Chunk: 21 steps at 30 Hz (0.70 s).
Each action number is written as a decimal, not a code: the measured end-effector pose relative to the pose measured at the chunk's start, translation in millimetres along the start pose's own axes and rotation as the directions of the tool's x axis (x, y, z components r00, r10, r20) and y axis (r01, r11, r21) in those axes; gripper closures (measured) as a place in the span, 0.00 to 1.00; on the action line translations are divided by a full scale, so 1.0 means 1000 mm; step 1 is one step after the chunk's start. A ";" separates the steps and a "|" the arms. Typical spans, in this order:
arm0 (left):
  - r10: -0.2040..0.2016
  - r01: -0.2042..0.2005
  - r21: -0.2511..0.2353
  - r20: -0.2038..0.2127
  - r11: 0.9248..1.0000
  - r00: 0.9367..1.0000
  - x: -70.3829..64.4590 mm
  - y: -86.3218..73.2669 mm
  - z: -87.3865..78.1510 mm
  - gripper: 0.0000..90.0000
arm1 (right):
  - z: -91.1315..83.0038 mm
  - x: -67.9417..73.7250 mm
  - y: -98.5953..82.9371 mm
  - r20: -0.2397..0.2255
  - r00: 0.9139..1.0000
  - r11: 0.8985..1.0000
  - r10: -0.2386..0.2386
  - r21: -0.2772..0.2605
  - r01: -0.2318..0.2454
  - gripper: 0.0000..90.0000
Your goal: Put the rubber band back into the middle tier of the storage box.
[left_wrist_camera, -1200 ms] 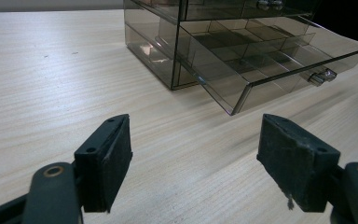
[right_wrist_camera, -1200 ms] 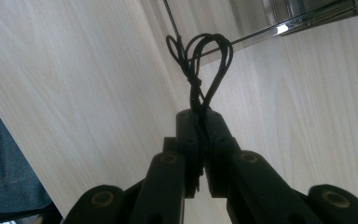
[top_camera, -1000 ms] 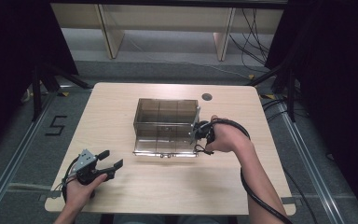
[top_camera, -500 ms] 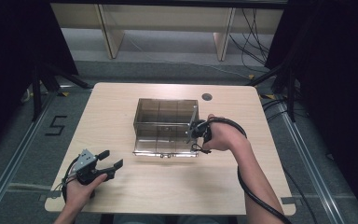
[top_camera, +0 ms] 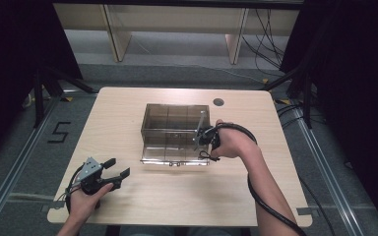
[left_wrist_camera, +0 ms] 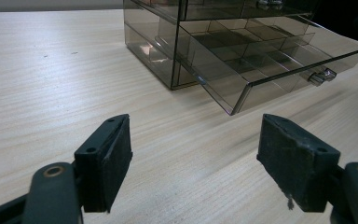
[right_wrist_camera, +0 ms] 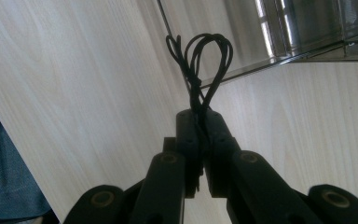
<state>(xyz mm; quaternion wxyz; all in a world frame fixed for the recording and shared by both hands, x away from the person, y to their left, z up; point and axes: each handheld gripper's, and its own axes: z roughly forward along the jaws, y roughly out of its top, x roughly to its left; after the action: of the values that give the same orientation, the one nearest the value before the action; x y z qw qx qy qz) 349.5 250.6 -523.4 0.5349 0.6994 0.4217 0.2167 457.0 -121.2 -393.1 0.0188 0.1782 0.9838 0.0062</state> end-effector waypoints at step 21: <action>0.001 -0.001 0.000 -0.001 1.000 1.000 0.000 0.000 0.000 0.28 | 0.000 -0.001 0.007 0.004 1.000 1.000 -0.017 -0.006 0.017 0.97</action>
<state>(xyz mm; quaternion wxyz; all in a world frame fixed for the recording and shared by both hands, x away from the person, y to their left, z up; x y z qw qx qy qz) 349.4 250.4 -523.4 0.5346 0.6995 0.4215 0.2172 460.2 -114.5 -392.4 0.0212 0.1700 0.9852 0.0088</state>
